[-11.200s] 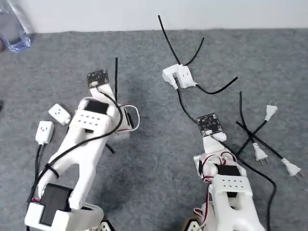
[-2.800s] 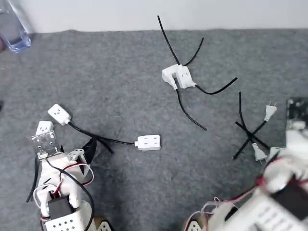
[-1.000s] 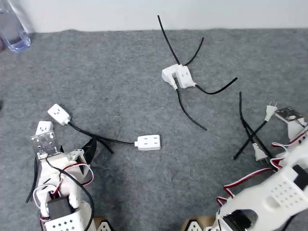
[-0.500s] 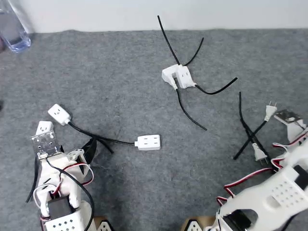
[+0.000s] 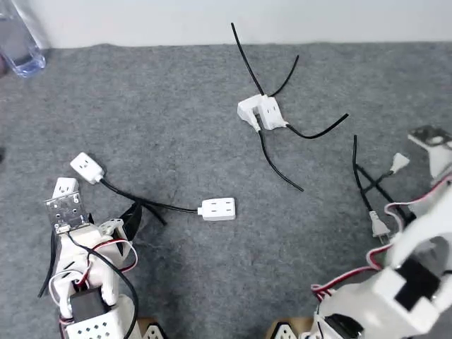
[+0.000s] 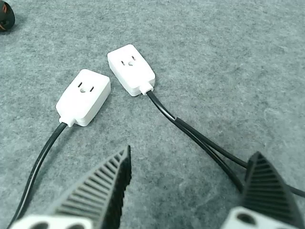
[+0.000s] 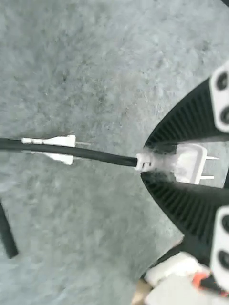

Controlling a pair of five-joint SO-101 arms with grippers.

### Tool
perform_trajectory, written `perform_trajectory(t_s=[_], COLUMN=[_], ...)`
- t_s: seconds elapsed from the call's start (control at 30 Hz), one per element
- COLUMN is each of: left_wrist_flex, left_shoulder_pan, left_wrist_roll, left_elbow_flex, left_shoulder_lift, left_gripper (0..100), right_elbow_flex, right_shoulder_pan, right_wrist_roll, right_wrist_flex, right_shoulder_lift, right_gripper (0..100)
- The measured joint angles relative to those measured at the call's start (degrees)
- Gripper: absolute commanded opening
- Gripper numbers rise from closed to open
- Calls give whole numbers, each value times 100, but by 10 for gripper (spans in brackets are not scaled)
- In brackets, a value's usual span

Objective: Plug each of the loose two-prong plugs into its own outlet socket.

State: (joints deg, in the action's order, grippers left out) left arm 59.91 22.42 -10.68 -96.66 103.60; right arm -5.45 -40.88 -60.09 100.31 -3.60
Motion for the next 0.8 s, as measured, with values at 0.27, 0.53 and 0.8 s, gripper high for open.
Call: perform_trajectory(t_s=[0.27,0.53,0.8], left_wrist_flex=[0,0,0], left_shoulder_pan=[0,0,0], left_wrist_roll=[0,0,0], left_elbow_flex=[0,0,0], left_shoulder_lift=[0,0,0], left_gripper=[363,363,363], right_elbow_flex=[941,1257,1398], right_shoulder_pan=[870,2593,3552], right_wrist_roll=[3121,6075,7569], right_wrist_flex=[0,-141,-1257], right_shoulder_lift=[466,475,475], right_gripper=[9,9,9])
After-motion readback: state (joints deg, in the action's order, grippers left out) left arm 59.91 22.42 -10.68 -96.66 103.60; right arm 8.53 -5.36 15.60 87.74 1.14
